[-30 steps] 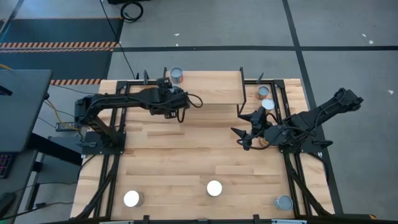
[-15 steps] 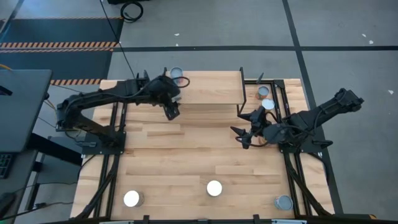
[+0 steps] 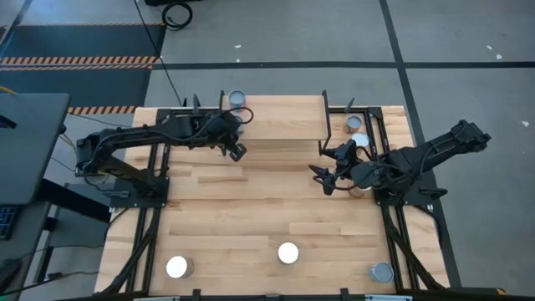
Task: Pick and place cans onto a shelf
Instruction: Put the can of peas on the shelf aligned with the can of corn
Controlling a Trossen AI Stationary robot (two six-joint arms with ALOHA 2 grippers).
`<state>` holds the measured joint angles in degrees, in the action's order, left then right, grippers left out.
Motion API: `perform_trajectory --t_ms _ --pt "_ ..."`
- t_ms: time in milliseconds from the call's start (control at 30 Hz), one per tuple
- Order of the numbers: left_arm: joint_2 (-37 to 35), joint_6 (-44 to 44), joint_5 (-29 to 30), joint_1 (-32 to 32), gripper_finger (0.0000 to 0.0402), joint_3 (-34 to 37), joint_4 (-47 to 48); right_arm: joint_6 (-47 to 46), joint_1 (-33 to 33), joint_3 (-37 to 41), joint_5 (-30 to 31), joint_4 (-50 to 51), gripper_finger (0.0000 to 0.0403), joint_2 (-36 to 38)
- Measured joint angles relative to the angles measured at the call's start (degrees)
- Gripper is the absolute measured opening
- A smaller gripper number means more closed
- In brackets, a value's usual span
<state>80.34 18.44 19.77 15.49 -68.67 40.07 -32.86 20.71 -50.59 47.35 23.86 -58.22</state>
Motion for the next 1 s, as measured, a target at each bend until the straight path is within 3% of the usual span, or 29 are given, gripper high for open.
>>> perform_trajectory --t_ms 267,500,633,800,1000 --pt "0.26 -3.72 1.18 2.38 0.0016 0.0 -2.0 0.0 -1.05 0.0 -0.61 0.0 0.0317 0.0" --pt "0.26 -8.64 -1.53 1.99 0.0015 -0.33 -4.38 0.28 -1.09 0.0 -0.61 -0.17 0.0317 0.0" --pt "0.26 -10.15 -1.63 1.87 0.0014 -4.32 -1.52 0.51 -1.2 0.0 -0.72 -0.18 0.0317 0.0" --pt "0.19 -15.59 -1.58 1.92 0.0013 -10.88 2.75 1.78 -1.81 0.0 -5.38 -0.2 0.0316 0.0" --pt "0.19 -17.58 -1.33 2.08 0.0013 -11.73 12.98 1.14 -1.84 0.0 -7.28 -0.2 0.0308 0.0"
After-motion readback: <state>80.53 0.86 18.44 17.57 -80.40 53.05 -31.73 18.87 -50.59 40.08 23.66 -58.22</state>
